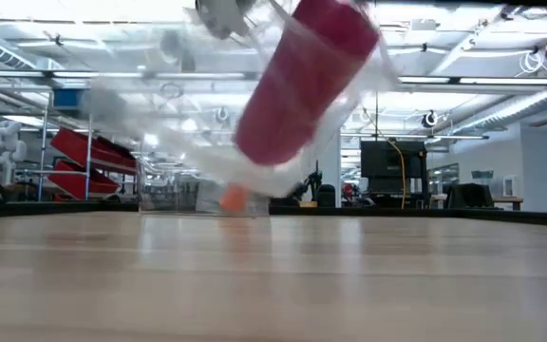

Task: Roll bandage
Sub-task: Put the rolled pink bandage into the transparent zip bag

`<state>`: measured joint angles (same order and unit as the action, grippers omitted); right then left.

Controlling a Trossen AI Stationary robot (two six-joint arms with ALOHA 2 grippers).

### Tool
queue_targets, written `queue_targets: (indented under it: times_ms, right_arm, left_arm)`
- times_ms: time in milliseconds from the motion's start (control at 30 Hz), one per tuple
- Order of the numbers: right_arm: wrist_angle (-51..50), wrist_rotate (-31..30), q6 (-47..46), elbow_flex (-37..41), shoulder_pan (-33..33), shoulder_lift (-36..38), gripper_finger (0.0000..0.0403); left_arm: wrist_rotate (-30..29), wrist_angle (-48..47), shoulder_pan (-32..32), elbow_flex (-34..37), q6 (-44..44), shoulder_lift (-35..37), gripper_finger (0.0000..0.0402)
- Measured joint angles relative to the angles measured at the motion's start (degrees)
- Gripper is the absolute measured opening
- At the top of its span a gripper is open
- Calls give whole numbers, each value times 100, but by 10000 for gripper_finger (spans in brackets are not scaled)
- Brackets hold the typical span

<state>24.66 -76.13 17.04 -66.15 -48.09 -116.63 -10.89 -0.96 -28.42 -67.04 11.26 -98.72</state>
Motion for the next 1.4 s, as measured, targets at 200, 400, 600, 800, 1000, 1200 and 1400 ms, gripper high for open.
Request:
queue_targets:
  times_ms: [200,400,600,800,1000,1200,1400]
  right_arm:
    - [-57,-235,143,0,-149,410,183]
    - [-951,-131,-747,5,-298,977,183]
    - [-3171,697,-3240,0,-382,1622,183]
    - [-4428,1352,-4793,7,16,1560,183]
    - [-4343,1336,-4374,4,304,1440,183]
    - [-4336,1280,-4014,4,558,1439,183]
    - [-4196,1676,-3906,4,781,1439,175]
  left_arm:
    - [26,-64,69,-147,-7,2,6]
    - [9,-1163,55,-623,-172,123,6]
    - [-519,-1445,16,-733,-423,409,6]
    - [-1424,-1415,-15,-733,-414,487,6]
    - [-1487,-1334,-22,-733,-305,494,6]
    - [-1490,-1456,-95,-733,-268,494,6]
    - [-1489,-1477,-136,-731,-305,494,6]
